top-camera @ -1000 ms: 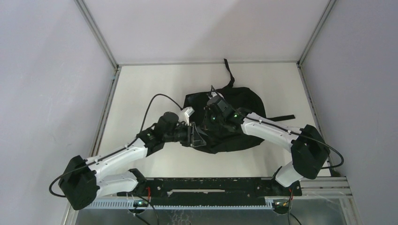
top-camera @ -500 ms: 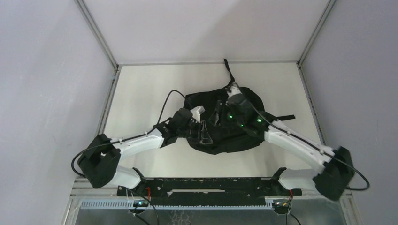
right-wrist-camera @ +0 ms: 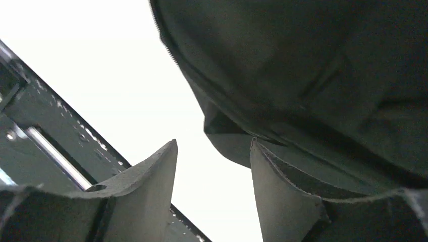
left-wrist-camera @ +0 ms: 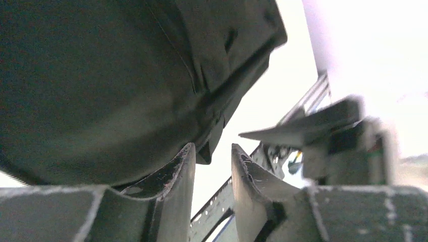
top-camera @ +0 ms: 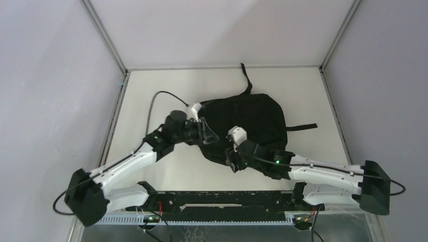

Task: Pack the student bag
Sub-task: Adjust the student bag at the center of the board.

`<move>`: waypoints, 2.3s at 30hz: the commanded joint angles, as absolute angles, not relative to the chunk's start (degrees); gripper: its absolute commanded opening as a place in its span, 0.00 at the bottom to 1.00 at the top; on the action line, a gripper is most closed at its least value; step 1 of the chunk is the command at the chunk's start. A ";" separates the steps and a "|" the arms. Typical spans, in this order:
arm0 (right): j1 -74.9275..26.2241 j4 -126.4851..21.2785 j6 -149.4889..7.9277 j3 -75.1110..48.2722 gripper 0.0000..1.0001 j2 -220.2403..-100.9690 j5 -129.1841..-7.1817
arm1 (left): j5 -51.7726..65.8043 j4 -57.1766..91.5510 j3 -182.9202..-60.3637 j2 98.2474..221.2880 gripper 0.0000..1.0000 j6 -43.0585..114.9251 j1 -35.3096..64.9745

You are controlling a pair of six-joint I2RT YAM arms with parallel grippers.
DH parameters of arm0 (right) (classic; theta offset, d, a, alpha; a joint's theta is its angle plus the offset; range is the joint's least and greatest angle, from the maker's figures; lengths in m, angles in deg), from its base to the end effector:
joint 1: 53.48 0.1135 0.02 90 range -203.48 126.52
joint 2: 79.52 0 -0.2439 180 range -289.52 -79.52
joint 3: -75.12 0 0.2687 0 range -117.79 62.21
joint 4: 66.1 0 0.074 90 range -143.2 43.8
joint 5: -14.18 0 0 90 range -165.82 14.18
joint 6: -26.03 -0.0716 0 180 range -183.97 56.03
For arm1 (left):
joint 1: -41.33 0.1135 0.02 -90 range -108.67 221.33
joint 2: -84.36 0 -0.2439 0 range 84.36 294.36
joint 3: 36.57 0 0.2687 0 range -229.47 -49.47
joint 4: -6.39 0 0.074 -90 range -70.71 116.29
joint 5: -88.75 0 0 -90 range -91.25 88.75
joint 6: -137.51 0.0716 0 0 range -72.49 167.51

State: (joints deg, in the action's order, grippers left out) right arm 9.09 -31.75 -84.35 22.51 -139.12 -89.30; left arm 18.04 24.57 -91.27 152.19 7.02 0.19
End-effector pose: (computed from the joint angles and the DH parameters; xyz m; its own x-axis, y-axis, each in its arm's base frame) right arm 0.1397 0.2329 0.1963 -0.5577 -0.3395 -0.7574 -0.6276 0.7697 0.1171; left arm 0.2184 -0.2222 0.2048 -0.8389 -0.0810 -0.5383 0.3798 0.6214 -0.6853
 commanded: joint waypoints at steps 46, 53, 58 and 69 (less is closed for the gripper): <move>0.32 -52.67 -91.40 21.96 0.00 -141.68 -84.79 | 25.95 2.70 -90.93 164.94 0.44 6.40 -3.52; -0.12 -52.67 -91.26 21.96 0.00 -141.40 -84.32 | 28.15 -3.56 -90.63 169.26 0.45 2.52 -3.49; -0.22 -52.67 -91.17 21.96 0.00 -141.44 -84.04 | 29.16 -6.29 -90.90 172.22 0.44 0.61 -3.50; -0.35 -52.66 -91.09 21.96 0.00 -141.48 -82.97 | 26.37 -5.65 -91.20 174.98 0.44 0.06 -3.49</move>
State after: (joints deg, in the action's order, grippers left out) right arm -1.19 -48.23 -89.83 22.56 -143.16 -87.48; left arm 29.52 -2.88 -89.18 174.49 0.95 -3.55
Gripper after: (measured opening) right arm 0.010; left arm 0.440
